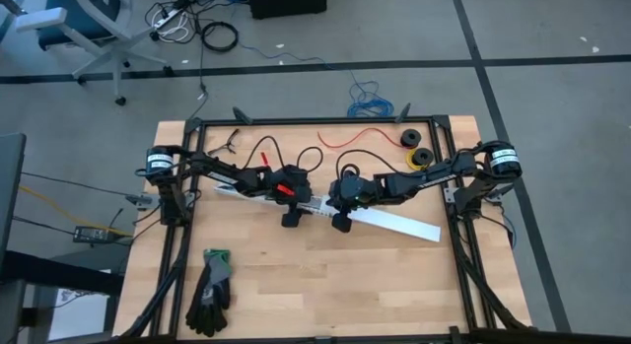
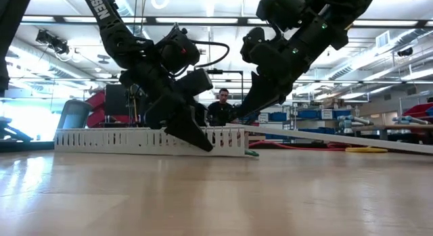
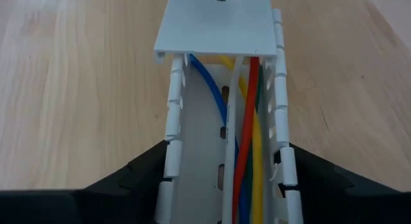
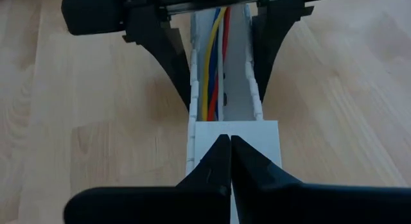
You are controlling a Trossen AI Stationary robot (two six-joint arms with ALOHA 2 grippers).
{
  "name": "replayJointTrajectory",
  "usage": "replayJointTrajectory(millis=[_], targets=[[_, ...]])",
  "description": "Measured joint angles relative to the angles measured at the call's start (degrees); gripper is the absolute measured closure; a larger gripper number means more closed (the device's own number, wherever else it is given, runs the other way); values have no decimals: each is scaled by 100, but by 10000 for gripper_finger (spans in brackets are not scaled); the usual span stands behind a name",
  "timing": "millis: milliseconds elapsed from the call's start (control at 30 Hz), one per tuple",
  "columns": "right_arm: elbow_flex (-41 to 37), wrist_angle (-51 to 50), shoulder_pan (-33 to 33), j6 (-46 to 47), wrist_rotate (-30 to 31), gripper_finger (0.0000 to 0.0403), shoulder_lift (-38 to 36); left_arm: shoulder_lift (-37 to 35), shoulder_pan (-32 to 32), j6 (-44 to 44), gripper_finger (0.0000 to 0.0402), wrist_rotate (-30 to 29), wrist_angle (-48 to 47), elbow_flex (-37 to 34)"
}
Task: Ziptie cables
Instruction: Close the white cable duct
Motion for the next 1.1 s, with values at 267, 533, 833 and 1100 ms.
replayJointTrajectory(millis=[267,533,833,1100], targets=[[0,5,0,5,2,403,0,0,0,2,148,-1,-21,-1],[0,-3,0,-9,4,403,-85,0,0,94,149,-1,-182,2],[2,-25,7,-58,11,403,-232,-2,0,107,153,0,-197,4],[2,-70,20,-61,11,403,-230,-2,-2,63,121,-5,-129,2]])
